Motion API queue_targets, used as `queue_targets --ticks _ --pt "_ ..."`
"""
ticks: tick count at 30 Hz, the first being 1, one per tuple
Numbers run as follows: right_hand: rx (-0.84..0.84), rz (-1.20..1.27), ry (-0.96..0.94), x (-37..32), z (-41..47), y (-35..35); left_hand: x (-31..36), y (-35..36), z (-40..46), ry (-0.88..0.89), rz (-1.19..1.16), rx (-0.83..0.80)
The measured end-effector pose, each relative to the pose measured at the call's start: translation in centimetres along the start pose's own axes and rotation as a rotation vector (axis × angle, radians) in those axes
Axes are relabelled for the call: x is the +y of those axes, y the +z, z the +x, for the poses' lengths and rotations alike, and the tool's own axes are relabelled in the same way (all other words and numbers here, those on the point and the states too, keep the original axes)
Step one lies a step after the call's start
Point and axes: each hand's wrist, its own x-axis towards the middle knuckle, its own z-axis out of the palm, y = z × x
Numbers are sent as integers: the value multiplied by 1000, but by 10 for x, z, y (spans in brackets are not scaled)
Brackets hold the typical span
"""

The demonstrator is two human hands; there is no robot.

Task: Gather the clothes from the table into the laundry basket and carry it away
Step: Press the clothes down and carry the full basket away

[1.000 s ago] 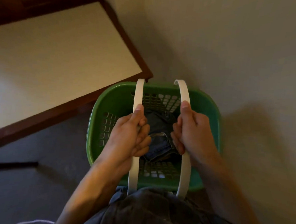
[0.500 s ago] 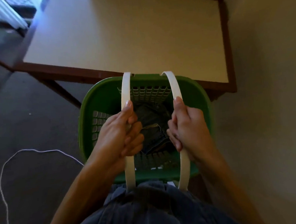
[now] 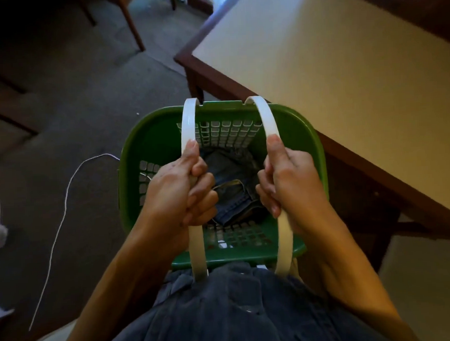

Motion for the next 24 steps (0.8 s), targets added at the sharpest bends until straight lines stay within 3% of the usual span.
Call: queue_targets --ticks 12,24 --pt "-363 -71 5 -54 114 130 100 -87 12 256 -246 268" --pt "-513 -92 5 -117 265 253 242 -153 82 340 -310 441"
